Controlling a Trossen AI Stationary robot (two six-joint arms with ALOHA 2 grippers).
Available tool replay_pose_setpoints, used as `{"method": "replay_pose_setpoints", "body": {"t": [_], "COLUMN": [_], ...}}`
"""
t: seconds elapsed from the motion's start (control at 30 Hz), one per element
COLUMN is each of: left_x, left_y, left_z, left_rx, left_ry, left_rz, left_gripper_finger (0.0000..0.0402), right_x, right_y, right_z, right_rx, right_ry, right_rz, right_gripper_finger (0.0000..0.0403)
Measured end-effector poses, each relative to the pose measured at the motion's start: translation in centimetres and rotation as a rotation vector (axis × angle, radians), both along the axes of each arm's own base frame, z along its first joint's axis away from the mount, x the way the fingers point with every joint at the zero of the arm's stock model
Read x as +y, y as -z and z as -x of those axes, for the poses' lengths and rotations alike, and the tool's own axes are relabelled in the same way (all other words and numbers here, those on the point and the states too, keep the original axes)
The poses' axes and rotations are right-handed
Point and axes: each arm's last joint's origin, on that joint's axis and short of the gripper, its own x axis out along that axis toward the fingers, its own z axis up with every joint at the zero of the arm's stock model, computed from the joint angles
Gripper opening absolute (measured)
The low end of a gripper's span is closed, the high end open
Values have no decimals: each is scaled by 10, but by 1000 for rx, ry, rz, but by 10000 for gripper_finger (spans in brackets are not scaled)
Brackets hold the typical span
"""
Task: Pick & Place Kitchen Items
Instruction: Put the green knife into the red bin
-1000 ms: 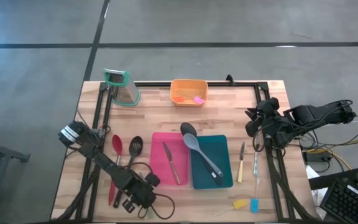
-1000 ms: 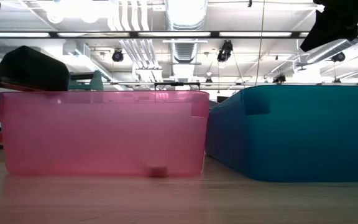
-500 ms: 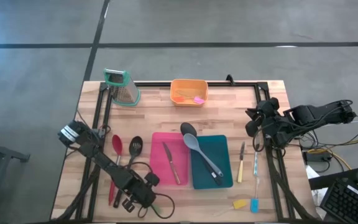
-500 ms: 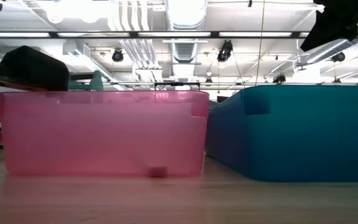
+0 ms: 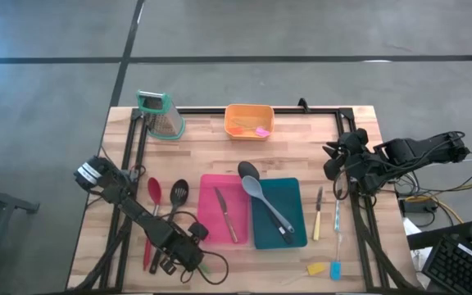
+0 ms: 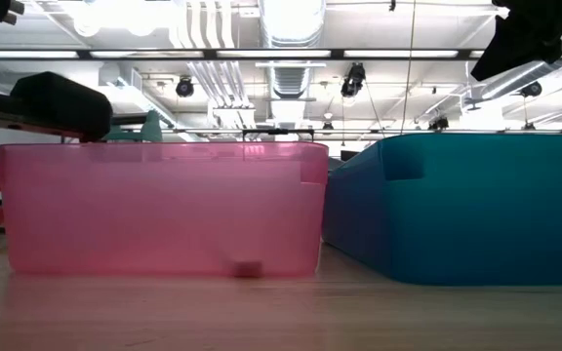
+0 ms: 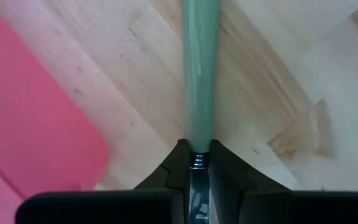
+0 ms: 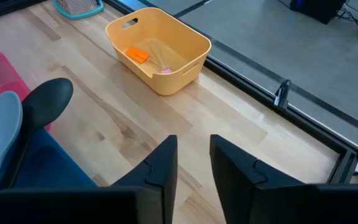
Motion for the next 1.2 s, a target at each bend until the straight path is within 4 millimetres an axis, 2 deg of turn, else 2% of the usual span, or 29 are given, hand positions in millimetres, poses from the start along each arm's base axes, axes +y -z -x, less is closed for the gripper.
{"method": "replay_pose_setpoints", "body": {"t": [0.17, 0.3, 0.47, 0.63, 0.8, 0.97, 1.1, 1.2], "left_x": [0, 2, 3, 7, 16, 40, 76, 105], "left_y": [-3, -13, -41, -72, -100, -110, -109, -107], "left_z": [0, 2, 3, 3, -5, -22, -41, -53], "left_rx": [-8, -18, -43, -100, -230, -302, -275, -252], "left_ry": [11, 16, 23, 99, 215, 304, 280, 213], "left_rz": [3, 12, -2, -108, -245, -417, -485, -455], "left_gripper_finger": [38, 37, 37, 37, 37, 37, 37, 37], "right_x": [0, 0, 0, 0, 0, 0, 0, 0], "right_y": [0, 0, 0, 0, 0, 0, 0, 0], "right_z": [0, 0, 0, 0, 0, 0, 0, 0], "right_rx": [0, 0, 0, 0, 2, 3, 2, 5], "right_ry": [0, 0, 0, 0, -1, -1, -1, -3], "right_rz": [0, 0, 0, 0, 3, 3, 3, 6], "right_gripper_finger": [92, 80, 60, 46, 45, 57, 69, 78]}}
